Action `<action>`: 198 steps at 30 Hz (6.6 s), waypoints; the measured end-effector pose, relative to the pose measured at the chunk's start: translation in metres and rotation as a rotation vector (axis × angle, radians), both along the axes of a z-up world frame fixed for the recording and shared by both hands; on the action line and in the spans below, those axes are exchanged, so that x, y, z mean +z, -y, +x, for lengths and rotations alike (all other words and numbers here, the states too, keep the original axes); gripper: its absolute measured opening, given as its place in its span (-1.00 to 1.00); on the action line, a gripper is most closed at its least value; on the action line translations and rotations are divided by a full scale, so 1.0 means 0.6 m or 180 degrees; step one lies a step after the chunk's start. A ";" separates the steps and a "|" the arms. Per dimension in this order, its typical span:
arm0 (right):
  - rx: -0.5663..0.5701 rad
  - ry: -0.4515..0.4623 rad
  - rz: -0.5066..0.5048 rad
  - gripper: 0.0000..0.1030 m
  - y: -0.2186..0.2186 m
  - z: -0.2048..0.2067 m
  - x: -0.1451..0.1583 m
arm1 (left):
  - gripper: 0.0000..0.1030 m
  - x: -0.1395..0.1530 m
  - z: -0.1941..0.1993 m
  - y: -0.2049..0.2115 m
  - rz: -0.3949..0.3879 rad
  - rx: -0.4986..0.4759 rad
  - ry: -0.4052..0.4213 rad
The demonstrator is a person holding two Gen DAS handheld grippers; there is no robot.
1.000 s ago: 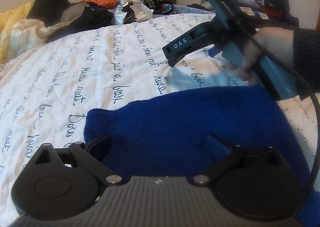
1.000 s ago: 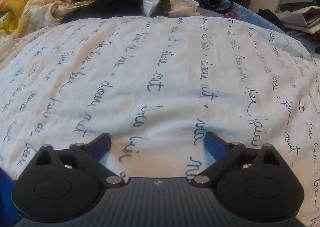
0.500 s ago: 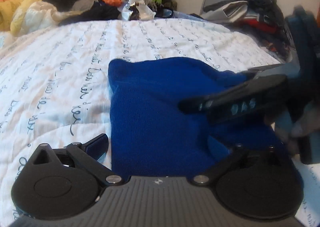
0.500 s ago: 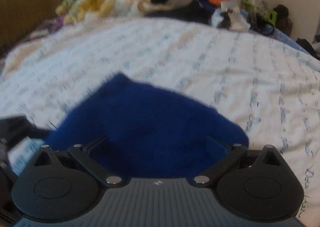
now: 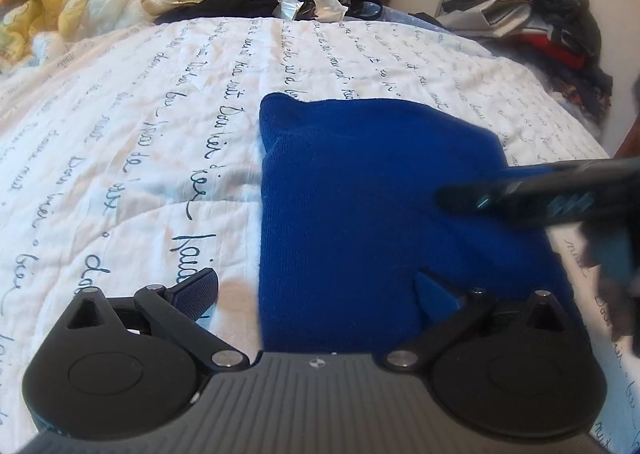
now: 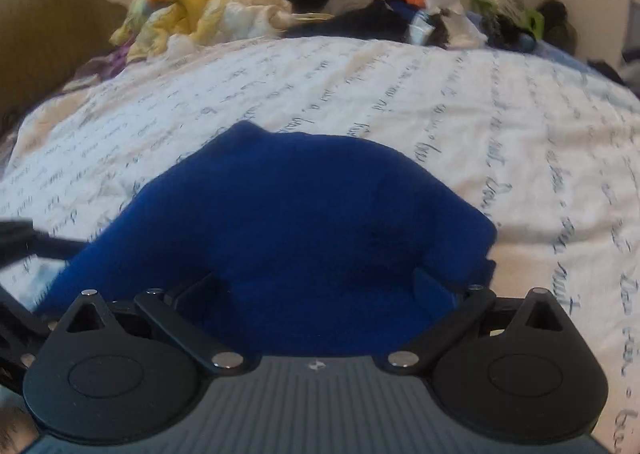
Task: Fold small clothes
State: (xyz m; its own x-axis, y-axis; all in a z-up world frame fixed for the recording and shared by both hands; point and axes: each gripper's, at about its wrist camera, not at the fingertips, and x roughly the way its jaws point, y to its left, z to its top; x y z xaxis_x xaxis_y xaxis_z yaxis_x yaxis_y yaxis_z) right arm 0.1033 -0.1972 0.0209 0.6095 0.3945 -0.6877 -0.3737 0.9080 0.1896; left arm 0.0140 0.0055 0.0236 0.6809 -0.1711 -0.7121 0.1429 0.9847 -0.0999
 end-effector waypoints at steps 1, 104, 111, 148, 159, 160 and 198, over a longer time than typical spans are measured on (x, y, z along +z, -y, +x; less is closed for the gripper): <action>-0.0090 0.0042 0.0083 1.00 0.011 -0.016 0.016 | 1.00 0.001 -0.003 0.000 0.0029 -0.0003 0.0014; -0.0130 0.0312 0.0002 0.32 0.019 -0.109 0.035 | 0.63 -0.014 -0.037 0.033 0.0248 -0.0405 0.0286; 0.0258 0.0154 0.0376 0.33 0.009 -0.102 -0.013 | 0.69 -0.019 -0.036 0.030 0.0174 -0.0359 0.0221; -0.0144 0.0104 0.0494 -0.33 0.073 -0.206 0.060 | 0.46 0.060 -0.171 0.007 -0.0018 -0.0498 0.0546; -0.0013 -0.0022 0.0376 0.32 0.010 -0.138 0.046 | 0.49 0.020 -0.190 0.027 0.0028 -0.0647 0.0333; 0.0036 0.0070 0.0438 0.41 0.011 -0.163 0.051 | 0.68 0.019 -0.202 0.021 0.0024 -0.0580 0.0341; -0.1110 0.0403 -0.0429 1.00 -0.012 -0.327 -0.048 | 1.00 -0.038 -0.223 0.023 0.0303 -0.0006 0.0398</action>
